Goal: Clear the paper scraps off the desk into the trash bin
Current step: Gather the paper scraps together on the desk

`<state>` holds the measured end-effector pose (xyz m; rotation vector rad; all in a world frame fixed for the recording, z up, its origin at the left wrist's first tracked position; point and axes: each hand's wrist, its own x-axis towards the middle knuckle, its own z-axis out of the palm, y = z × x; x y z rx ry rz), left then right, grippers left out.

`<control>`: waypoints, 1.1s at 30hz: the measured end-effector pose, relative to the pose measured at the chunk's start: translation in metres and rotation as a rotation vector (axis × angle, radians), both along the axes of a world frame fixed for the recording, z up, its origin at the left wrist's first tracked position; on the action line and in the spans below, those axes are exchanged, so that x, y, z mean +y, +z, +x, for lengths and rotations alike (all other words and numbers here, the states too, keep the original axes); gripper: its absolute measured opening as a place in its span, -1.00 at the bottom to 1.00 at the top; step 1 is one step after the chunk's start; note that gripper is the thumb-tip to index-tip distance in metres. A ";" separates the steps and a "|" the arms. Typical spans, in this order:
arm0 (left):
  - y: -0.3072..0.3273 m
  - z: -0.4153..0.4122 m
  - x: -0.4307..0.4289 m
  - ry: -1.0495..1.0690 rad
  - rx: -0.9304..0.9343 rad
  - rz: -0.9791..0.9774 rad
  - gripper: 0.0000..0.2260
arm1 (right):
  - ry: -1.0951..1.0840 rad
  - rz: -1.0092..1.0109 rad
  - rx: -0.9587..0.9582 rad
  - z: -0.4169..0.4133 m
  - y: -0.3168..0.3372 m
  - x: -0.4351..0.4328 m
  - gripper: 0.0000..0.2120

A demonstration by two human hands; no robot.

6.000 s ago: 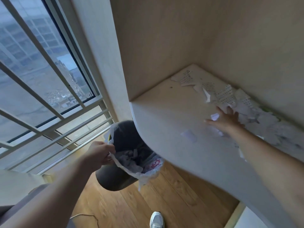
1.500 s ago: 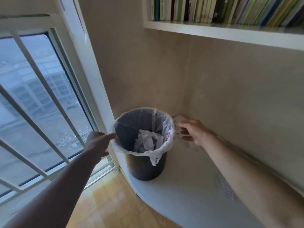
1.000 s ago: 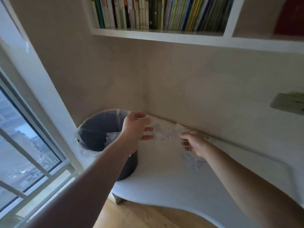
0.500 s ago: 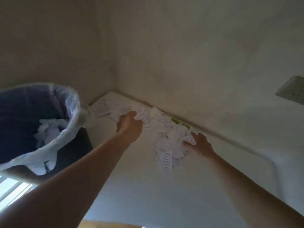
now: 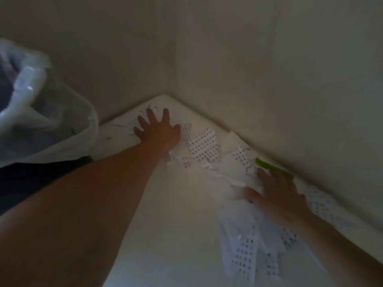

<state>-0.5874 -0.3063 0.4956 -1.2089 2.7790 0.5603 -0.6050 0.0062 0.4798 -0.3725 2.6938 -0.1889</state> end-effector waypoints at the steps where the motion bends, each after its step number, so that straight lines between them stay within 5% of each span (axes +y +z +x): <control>1: -0.004 -0.004 -0.007 -0.003 -0.022 0.004 -0.38 | 0.031 0.009 0.005 0.001 0.000 0.000 -0.15; 6: -0.025 -0.006 -0.031 -0.065 -0.184 0.016 -0.36 | 0.206 0.015 0.004 0.007 0.002 -0.002 -0.17; 13: -0.030 0.020 0.029 -0.190 -0.134 -0.081 -0.46 | 0.476 -0.051 -0.023 0.027 0.014 -0.012 -0.11; 17: -0.019 0.048 0.063 -0.208 -0.037 -0.054 -0.51 | 0.420 -0.351 -0.098 0.027 0.033 -0.008 -0.35; 20: -0.009 0.059 0.060 -0.139 0.124 -0.135 -0.52 | 0.395 -0.470 0.131 0.007 0.041 -0.015 -0.60; 23: -0.009 0.058 0.031 0.020 0.102 -0.157 -0.45 | 0.393 -0.515 0.152 -0.012 0.052 -0.064 -0.43; 26: -0.014 0.050 -0.005 0.206 0.041 -0.118 -0.39 | 0.508 -0.414 0.048 -0.029 0.045 -0.126 -0.18; 33: -0.023 0.040 -0.049 0.428 -0.075 0.003 -0.35 | 0.709 -0.110 -0.106 -0.040 0.008 -0.229 -0.34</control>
